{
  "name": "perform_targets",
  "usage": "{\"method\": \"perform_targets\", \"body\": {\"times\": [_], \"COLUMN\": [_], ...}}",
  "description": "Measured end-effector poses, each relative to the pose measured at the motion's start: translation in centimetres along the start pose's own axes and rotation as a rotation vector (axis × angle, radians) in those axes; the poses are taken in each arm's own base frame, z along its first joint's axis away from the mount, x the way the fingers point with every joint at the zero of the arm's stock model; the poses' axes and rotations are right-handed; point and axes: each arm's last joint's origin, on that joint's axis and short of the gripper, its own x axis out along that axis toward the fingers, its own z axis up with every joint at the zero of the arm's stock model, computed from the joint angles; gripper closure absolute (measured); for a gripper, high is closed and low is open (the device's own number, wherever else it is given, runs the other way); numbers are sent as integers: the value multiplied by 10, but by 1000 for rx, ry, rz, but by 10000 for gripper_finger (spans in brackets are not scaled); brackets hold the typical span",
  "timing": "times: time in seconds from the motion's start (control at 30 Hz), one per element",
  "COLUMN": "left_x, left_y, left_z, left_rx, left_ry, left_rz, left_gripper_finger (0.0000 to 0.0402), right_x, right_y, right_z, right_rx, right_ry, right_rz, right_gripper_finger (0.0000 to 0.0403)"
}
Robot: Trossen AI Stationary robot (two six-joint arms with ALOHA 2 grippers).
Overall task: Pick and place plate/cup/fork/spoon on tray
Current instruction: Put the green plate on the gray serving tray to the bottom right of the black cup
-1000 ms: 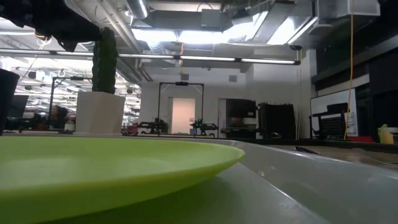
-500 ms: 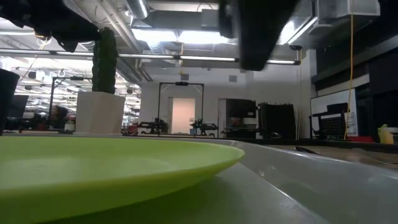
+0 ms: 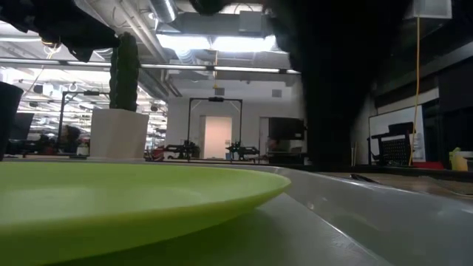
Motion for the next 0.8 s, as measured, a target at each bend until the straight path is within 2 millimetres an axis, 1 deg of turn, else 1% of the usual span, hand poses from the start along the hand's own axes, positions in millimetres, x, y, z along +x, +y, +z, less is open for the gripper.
{"method": "perform_targets", "body": {"times": [0.17,0.37,0.5,0.67,0.8], "left_x": [0,0,0,0,0], "left_y": [0,0,0,0,0], "left_z": [0,0,0,0,0], "left_rx": [0,0,1,4,4], "left_ry": [0,1,1,1,1], "left_rz": [0,0,0,0,0], "left_gripper_finger": [299,299,299,299,299], "right_x": [4,11,12,13,22], "right_y": [5,11,7,-2,-11], "right_z": [-6,-2,2,14,25], "right_rx": [40,36,26,46,45], "right_ry": [23,-10,-16,-23,-18], "right_rz": [10,55,48,47,34], "right_gripper_finger": [396,396,396,396,396]}}
